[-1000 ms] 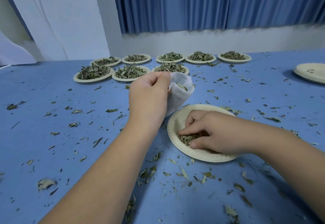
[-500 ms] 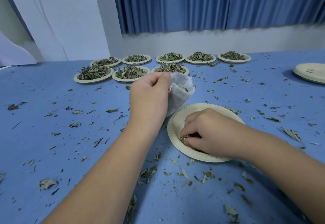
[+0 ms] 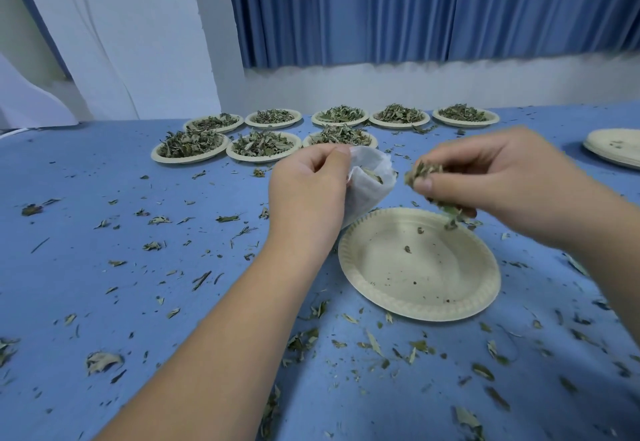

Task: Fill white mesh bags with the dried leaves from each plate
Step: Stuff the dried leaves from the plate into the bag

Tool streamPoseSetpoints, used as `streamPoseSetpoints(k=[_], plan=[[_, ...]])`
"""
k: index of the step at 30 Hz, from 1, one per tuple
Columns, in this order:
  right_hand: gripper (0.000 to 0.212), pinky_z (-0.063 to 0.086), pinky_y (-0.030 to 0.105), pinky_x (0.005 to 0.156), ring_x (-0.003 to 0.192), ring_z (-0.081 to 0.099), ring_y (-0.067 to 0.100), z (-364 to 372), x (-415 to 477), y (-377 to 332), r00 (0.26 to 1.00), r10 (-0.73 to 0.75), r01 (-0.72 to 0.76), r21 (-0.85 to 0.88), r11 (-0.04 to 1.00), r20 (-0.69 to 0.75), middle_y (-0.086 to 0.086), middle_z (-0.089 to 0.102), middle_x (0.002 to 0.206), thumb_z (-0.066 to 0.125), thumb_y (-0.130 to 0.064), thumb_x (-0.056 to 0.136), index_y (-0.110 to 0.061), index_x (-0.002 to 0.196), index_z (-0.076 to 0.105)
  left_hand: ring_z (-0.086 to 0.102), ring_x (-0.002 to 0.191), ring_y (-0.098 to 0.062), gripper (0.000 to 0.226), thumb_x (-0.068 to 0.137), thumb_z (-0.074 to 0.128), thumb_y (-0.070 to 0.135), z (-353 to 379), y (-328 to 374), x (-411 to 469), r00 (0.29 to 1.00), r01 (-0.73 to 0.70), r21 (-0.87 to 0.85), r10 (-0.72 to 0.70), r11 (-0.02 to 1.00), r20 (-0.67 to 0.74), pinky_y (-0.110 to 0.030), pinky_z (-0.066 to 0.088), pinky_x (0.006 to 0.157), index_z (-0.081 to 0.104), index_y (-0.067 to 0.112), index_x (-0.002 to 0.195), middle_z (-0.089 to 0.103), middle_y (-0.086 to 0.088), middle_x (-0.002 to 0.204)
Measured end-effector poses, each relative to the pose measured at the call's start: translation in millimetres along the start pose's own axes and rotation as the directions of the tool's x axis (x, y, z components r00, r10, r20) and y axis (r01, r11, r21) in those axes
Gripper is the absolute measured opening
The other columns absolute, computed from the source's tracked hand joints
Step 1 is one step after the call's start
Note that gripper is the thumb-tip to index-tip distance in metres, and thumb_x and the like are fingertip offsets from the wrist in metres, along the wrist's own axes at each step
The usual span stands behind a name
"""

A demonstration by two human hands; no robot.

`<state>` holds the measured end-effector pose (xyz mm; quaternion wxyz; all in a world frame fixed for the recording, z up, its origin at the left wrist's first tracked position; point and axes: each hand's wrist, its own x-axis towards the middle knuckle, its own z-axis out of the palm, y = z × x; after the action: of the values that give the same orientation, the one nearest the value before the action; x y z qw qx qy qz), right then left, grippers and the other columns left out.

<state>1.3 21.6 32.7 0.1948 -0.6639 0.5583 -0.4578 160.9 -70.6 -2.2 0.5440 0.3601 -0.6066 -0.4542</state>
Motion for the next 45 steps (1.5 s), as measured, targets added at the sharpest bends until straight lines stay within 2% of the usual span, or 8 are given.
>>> streamPoseSetpoints(k=[5, 10, 13, 16, 23, 29, 40, 45], plan=[[0.004, 0.044, 0.018, 0.048, 0.051, 0.05, 0.01, 0, 15, -24, 0.989, -0.144, 0.141, -0.053, 0.989, -0.046, 0.011, 0.063, 0.062, 0.074, -0.024, 0.076, -0.027, 0.078, 0.076, 0.048, 0.05, 0.001, 0.024, 0.094, 0.06, 0.023, 4, 1, -4, 0.998, 0.005, 0.028, -0.007, 1.0, 0.061, -0.02, 0.038, 0.055, 0.073, 0.026, 0.074, 0.052, 0.019, 0.048], [0.005, 0.032, 0.011, 0.039, 0.044, 0.043, 0.006, 3, 33, -24, 0.991, -0.135, 0.136, -0.159, 0.978, 0.016, -0.003, 0.053, 0.048, 0.072, -0.019, 0.081, -0.024, 0.079, 0.074, 0.052, 0.058, -0.006, 0.025, 0.093, 0.061, 0.025, 5, 4, -6, 0.996, 0.049, 0.013, -0.05, 0.999, 0.075, -0.039, 0.051, 0.065, 0.072, 0.027, 0.071, 0.054, 0.016, 0.052], [0.005, 0.037, 0.023, 0.046, 0.048, 0.044, 0.011, 6, 39, -18, 0.991, -0.097, 0.114, -0.209, 0.971, 0.091, 0.004, 0.059, 0.055, 0.071, -0.022, 0.08, -0.025, 0.079, 0.075, 0.055, 0.067, -0.014, 0.026, 0.092, 0.06, 0.024, 5, 6, -6, 0.993, 0.082, -0.018, -0.08, 0.996, 0.085, -0.054, 0.055, 0.079, 0.072, 0.029, 0.07, 0.056, 0.011, 0.057], [0.007, 0.043, 0.033, 0.055, 0.06, 0.053, 0.024, 10, 41, -16, 0.991, -0.085, 0.117, -0.347, 0.931, 0.106, 0.005, 0.066, 0.067, 0.069, -0.027, 0.079, -0.031, 0.077, 0.075, 0.052, 0.065, -0.015, 0.031, 0.093, 0.061, 0.023, 5, 6, -6, 0.992, 0.092, -0.031, -0.089, 0.995, 0.084, -0.043, 0.053, 0.071, 0.072, 0.033, 0.065, 0.054, 0.008, 0.058], [0.01, 0.037, 0.005, 0.059, 0.064, 0.052, -0.01, 16, 45, -22, 0.992, -0.104, 0.124, -0.628, 0.769, 0.068, -0.016, 0.058, 0.065, 0.073, -0.021, 0.078, -0.027, 0.086, 0.071, 0.057, 0.068, -0.014, 0.029, 0.093, 0.061, 0.023, 5, 7, -7, 0.989, 0.126, -0.062, -0.121, 0.99, 0.08, -0.04, 0.05, 0.07, 0.074, 0.033, 0.068, 0.06, 0.009, 0.063], [0.008, 0.036, 0.005, 0.059, 0.068, 0.05, -0.013, 17, 41, -27, 0.989, -0.121, 0.145, -0.669, 0.728, 0.082, -0.018, 0.054, 0.064, 0.073, -0.021, 0.077, -0.027, 0.081, 0.07, 0.056, 0.06, -0.006, 0.031, 0.092, 0.06, 0.023, 5, 9, -9, 0.987, 0.136, -0.058, -0.13, 0.989, 0.092, -0.032, 0.048, 0.064, 0.075, 0.035, 0.068, 0.061, 0.016, 0.057], [0.008, 0.048, 0.03, 0.077, 0.077, 0.06, 0.009, 30, 38, -25, 0.986, -0.161, 0.139, -0.706, 0.694, 0.036, -0.009, 0.067, 0.077, 0.065, -0.015, 0.08, -0.021, 0.085, 0.07, 0.058, 0.065, -0.014, 0.03, 0.092, 0.058, 0.019, 7, 8, -10, 0.988, 0.117, -0.043, -0.111, 0.992, 0.11, -0.038, 0.05, 0.064, 0.074, 0.028, 0.068, 0.064, 0.003, 0.064], [0.008, 0.036, 0.004, 0.063, 0.066, 0.054, -0.006, 19, 23, -12, 0.959, -0.23, 0.132, -0.457, 0.88, -0.165, -0.02, 0.062, 0.07, 0.068, -0.022, 0.084, -0.029, 0.082, 0.074, 0.049, 0.053, -0.007, 0.029, 0.093, 0.059, 0.023, 3, 7, -8, 0.994, 0.094, -0.051, -0.091, 0.994, 0.068, -0.029, 0.044, 0.058, 0.077, 0.032, 0.071, 0.054, 0.015, 0.054]])
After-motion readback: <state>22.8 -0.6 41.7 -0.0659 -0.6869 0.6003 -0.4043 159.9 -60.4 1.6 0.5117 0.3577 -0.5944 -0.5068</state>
